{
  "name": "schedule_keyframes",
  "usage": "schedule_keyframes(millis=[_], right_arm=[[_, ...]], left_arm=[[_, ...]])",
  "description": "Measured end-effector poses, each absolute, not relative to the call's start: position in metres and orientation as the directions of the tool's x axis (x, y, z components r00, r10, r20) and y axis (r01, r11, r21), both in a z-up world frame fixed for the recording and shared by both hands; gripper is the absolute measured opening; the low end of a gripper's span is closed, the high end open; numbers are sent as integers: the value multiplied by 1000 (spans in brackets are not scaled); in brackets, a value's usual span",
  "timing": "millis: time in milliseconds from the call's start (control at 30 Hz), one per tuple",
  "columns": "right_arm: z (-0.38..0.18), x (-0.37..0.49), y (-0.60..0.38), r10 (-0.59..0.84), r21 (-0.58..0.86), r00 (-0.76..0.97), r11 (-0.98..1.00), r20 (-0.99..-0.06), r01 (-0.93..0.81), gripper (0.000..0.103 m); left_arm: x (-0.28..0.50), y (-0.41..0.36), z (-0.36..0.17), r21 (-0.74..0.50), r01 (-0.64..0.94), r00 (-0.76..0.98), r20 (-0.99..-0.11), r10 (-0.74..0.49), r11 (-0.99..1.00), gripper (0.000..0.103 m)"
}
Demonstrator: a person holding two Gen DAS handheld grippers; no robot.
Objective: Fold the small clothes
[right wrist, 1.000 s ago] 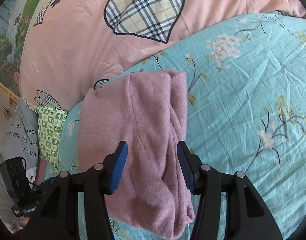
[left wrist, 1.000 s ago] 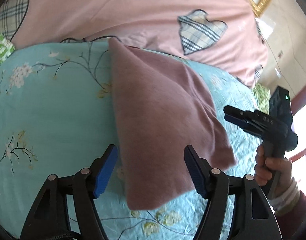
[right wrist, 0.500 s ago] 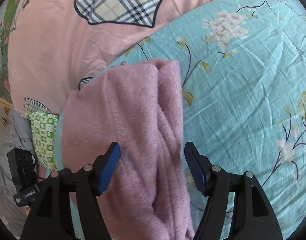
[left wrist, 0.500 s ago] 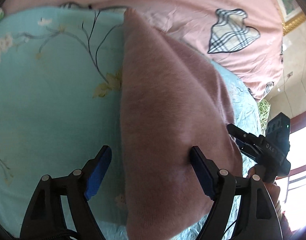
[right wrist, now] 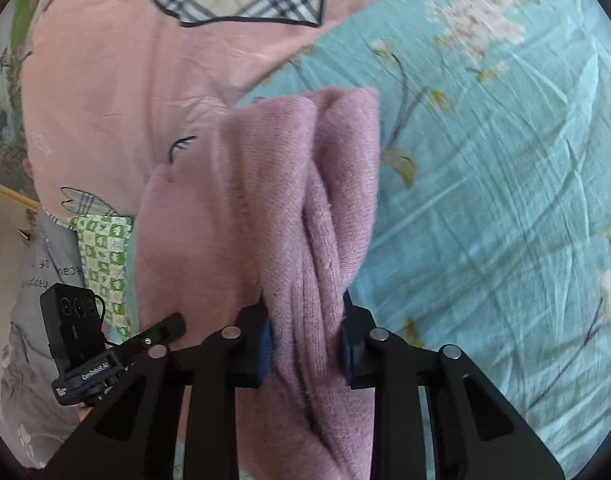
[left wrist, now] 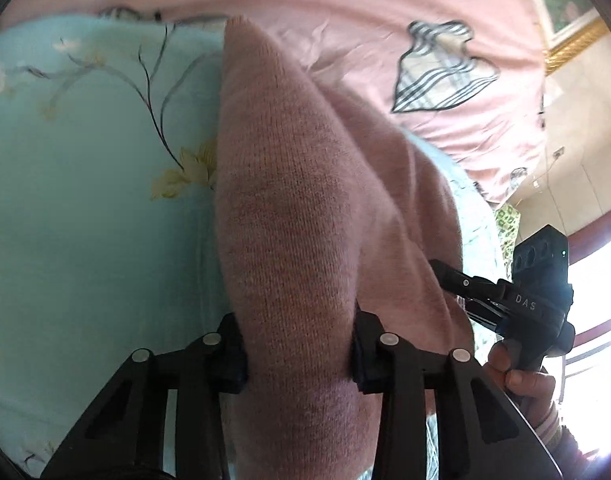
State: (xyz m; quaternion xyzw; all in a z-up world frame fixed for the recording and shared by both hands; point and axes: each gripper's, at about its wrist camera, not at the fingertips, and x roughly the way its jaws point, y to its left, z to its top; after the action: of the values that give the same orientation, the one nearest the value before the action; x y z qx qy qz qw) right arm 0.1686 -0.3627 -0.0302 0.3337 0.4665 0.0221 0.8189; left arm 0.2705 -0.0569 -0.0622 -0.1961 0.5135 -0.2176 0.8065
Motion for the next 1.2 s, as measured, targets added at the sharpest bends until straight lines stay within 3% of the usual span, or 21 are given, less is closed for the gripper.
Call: schedule_keyframes(millis=[333,633,800,967,1200], right_arm=[[13,139,-276,495,652,547,747,-675,130,27],[-22,109,-174,608,683,410,729,-679,49,27],[-58,108,-154,579,636,342,768,-740,76,27],[-70,103,-161,528,606,354,780,-772,157,48],[-23,88,-164,425,536,466,834,-776,131,48]], left_arm=[[166,40,-3,-531,124,471,-712,-521,838,36],[71,117,-17,-509,25,485,-746,-456,861,36],[60,130,-64,-474,-52,421,-809,-411,879,43],[52,146,-71,-468,-122,420,-823,-382,875,61],[46,156,-42,-359,-122,473,-841,-264,925,62]])
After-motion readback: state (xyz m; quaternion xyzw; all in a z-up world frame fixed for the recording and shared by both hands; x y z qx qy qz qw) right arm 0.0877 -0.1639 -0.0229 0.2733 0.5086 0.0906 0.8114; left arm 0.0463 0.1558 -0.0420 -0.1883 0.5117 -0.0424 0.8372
